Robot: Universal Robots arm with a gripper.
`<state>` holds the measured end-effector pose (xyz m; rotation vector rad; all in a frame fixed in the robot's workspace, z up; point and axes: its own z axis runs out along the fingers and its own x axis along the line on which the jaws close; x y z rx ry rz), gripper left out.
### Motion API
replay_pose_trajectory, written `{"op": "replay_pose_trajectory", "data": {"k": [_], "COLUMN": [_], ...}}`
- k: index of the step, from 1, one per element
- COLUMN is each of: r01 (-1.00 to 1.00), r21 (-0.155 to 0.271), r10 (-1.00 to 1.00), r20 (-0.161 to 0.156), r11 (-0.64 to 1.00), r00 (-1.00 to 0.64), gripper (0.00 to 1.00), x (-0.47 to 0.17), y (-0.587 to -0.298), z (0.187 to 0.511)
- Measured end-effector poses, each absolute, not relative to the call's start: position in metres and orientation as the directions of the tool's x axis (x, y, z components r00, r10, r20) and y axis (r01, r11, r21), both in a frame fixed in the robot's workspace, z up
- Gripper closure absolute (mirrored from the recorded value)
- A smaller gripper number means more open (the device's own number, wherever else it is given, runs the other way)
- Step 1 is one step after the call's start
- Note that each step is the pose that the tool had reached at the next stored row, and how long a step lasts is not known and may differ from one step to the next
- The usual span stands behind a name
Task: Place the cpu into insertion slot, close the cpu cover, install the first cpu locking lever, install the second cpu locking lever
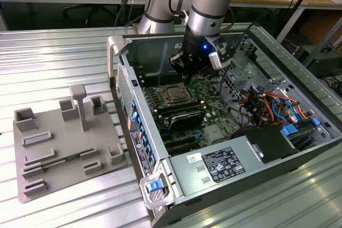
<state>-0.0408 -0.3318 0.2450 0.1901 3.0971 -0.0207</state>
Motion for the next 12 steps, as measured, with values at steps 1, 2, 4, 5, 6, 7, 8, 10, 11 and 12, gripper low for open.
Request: {"op": "replay_pose_trajectory", "data": {"k": [1, 2, 4, 5, 6, 7, 8, 10, 11, 12], "r01": [0.121, 0.118, 0.114, 0.112, 0.11, 0.108, 0.106, 0.1, 0.098, 0.096], "r21": [-0.011, -0.011, -0.011, -0.011, -0.011, -0.011, -0.011, -0.011, -0.011, -0.011], "r10": [0.12, 0.117, 0.113, 0.112, 0.11, 0.107, 0.105, 0.1, 0.098, 0.096], "r20": [-0.039, -0.039, -0.039, -0.039, -0.039, -0.039, -0.039, -0.039, -0.039, -0.039], "r11": [0.993, 0.993, 0.993, 0.994, 0.994, 0.994, 0.994, 0.995, 0.995, 0.995], "r00": [-0.992, -0.992, -0.993, -0.993, -0.993, -0.993, -0.994, -0.994, -0.994, -0.995], "gripper": [0.89, 0.89, 0.89, 0.89, 0.89, 0.89, 0.89, 0.89, 0.89, 0.89], "x": [-0.0409, -0.0409, -0.0409, -0.0409, -0.0409, -0.0409, -0.0409, -0.0409, -0.0409, -0.0409], "y": [-0.3318, -0.3318, -0.3318, -0.3318, -0.3318, -0.3318, -0.3318, -0.3318, -0.3318, -0.3318], "z": [0.245, 0.245, 0.245, 0.245, 0.245, 0.245, 0.2449, 0.245, 0.245, 0.245]}}
